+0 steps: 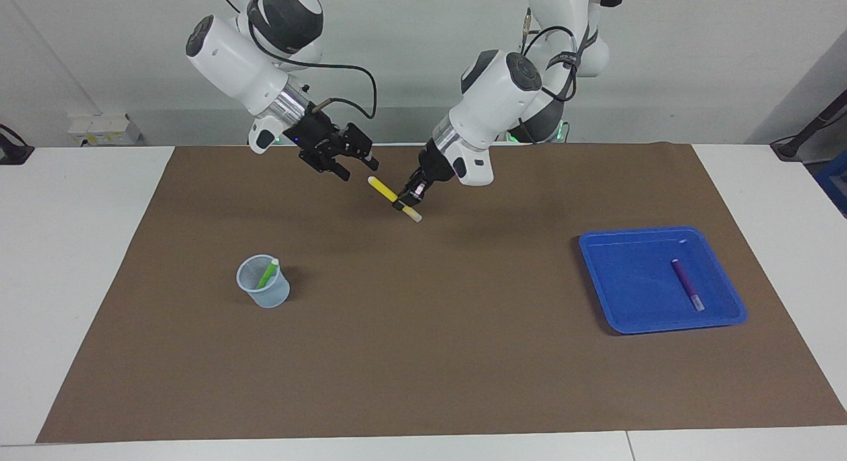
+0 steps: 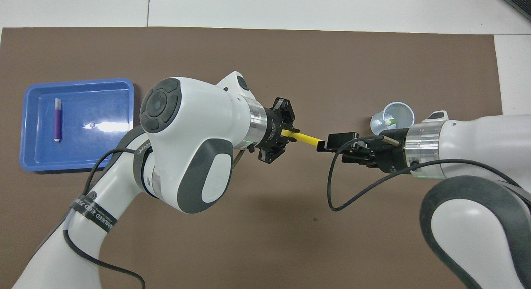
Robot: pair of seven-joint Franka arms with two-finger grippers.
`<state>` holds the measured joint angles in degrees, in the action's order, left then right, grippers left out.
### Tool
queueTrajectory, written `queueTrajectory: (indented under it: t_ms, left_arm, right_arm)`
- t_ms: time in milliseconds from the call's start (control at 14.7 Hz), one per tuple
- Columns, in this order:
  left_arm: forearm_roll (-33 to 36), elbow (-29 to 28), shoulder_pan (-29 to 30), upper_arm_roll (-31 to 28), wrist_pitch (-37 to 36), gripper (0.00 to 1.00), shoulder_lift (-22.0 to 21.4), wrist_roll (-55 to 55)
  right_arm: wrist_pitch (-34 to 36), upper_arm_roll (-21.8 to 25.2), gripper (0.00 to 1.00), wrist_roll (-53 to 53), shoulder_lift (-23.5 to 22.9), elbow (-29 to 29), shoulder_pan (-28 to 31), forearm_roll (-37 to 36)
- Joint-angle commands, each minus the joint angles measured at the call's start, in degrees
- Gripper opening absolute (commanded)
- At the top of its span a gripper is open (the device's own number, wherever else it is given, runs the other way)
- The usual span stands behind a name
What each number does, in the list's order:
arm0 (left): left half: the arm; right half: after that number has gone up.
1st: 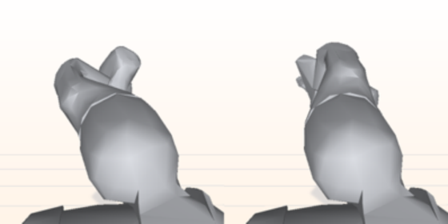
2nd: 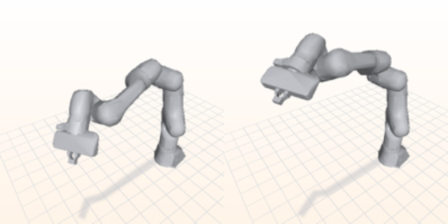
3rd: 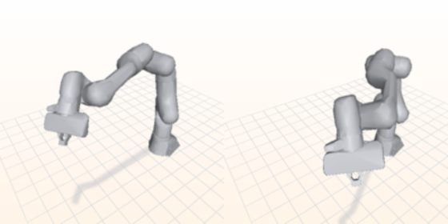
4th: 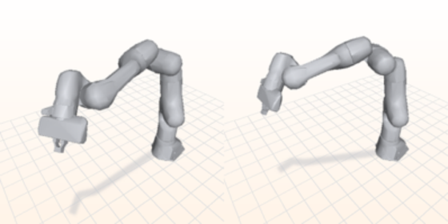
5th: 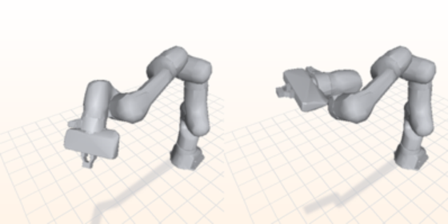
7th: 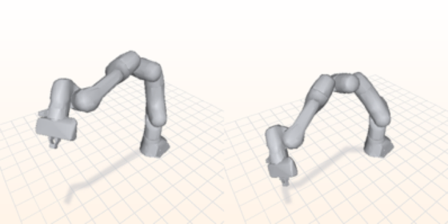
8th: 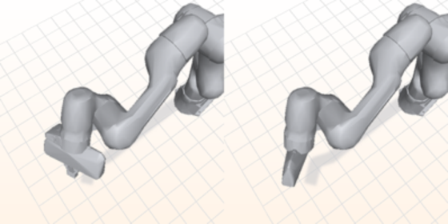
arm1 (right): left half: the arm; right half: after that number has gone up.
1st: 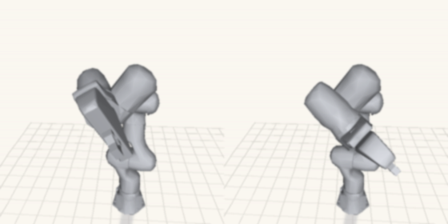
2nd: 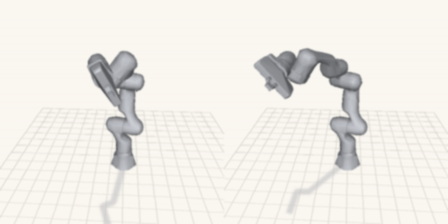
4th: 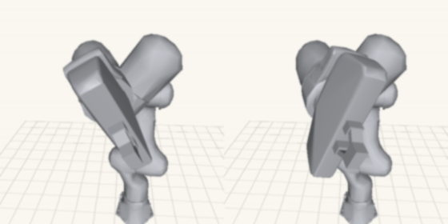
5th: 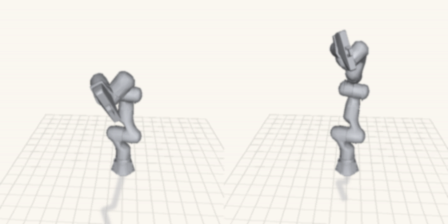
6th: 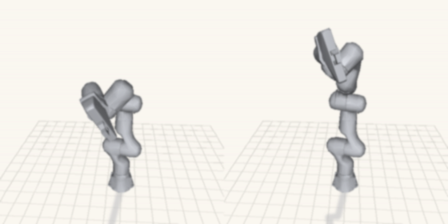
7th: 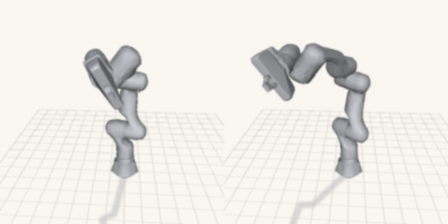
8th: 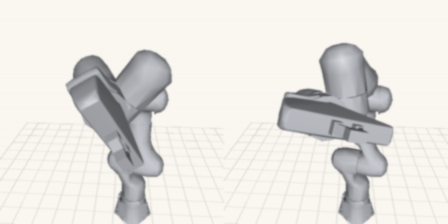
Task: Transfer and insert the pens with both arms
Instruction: 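Close the right gripper on the yellow pen held by the left gripper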
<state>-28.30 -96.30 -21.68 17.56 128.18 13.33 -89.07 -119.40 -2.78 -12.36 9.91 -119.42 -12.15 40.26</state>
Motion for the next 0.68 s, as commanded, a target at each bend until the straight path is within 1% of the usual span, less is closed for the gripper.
queueTrajectory:
  t_ms: [0,340,611]
  left_arm:
    - [-1.1,-0.4,-1.3,-0.6,0.9,0.0,-0.3,-0.8]
    - [-1.1,-0.1,-1.6,-0.6,1.0,0.0,-0.2,-1.4]
    - [-1.0,-0.1,-1.7,-0.6,1.0,0.0,-0.3,-1.5]
  right_arm:
    - [-2.4,-0.1,0.69,-0.6,0.3,-0.8,-0.4,1.4]
    - [-3.1,-0.1,0.67,-0.6,0.0,-0.8,-1.2,1.4]
    - [-3.9,-0.1,0.59,-0.3,-0.5,-0.8,-1.6,1.4]
